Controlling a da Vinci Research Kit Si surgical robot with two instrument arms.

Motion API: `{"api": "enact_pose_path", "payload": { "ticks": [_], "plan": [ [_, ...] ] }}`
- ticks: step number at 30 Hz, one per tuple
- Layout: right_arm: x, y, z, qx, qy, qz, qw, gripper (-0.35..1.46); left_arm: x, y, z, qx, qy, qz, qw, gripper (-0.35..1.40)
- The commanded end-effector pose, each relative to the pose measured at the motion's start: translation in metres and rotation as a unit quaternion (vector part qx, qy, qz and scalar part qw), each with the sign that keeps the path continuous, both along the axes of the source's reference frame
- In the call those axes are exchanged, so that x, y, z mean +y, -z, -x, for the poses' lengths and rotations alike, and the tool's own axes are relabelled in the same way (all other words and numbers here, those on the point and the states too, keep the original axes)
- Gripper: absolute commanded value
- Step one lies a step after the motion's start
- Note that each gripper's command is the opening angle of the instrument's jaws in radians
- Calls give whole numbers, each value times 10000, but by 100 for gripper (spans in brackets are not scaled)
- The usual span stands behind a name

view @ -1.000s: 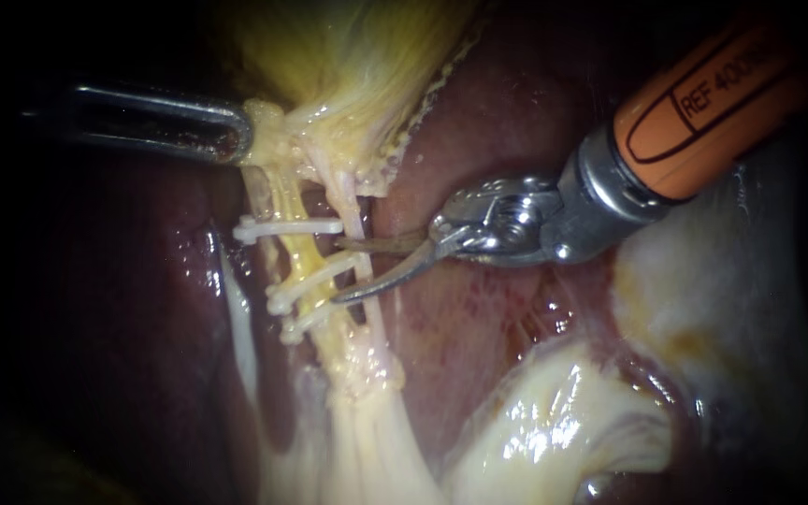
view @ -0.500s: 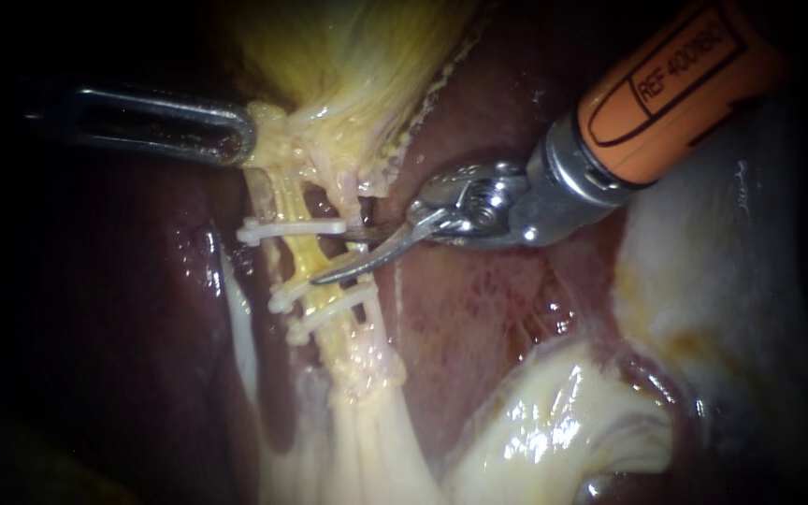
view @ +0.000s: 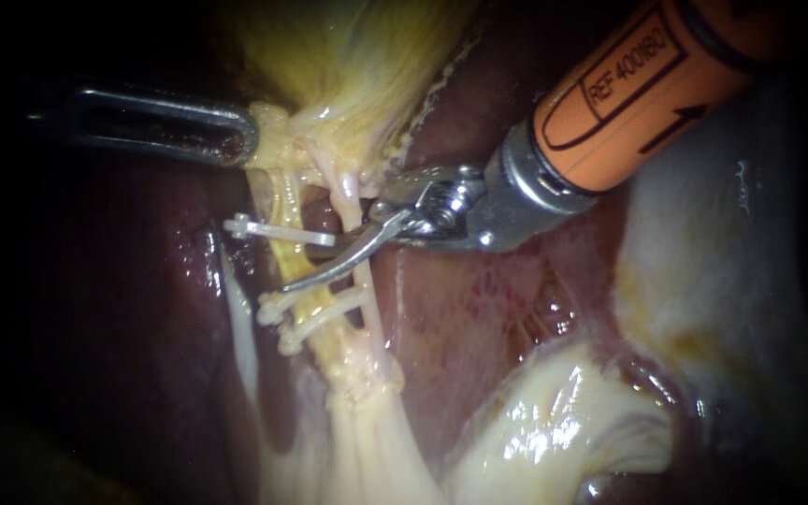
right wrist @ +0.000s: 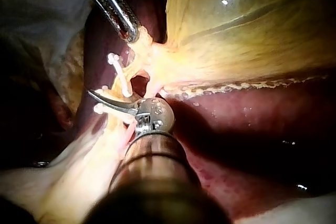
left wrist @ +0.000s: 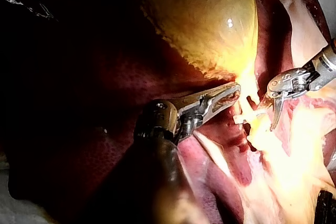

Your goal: Go to the cutting position left tube

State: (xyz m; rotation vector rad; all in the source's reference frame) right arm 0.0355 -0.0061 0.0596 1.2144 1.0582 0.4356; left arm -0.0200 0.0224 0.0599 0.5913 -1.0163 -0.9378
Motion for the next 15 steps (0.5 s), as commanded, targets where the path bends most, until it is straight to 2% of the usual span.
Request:
{"api": "enact_pose_path", "payload": {
  "ticks": [1,6,11,15],
  "plan": [
    [-2,-1,-4,57,-31,-24,10000,114,0,0,0,2,4,-1,10000,-35],
    [-11,-8,-19,100,-212,-15,9997,117,0,0,0,2,4,-1,10000,-35],
    [-18,-15,-31,345,-420,-129,9984,121,0,0,0,2,4,-1,10000,-35],
    [-22,-12,-37,377,-597,-189,9973,124,0,0,1,2,5,-1,10000,-35]
  ]
}}
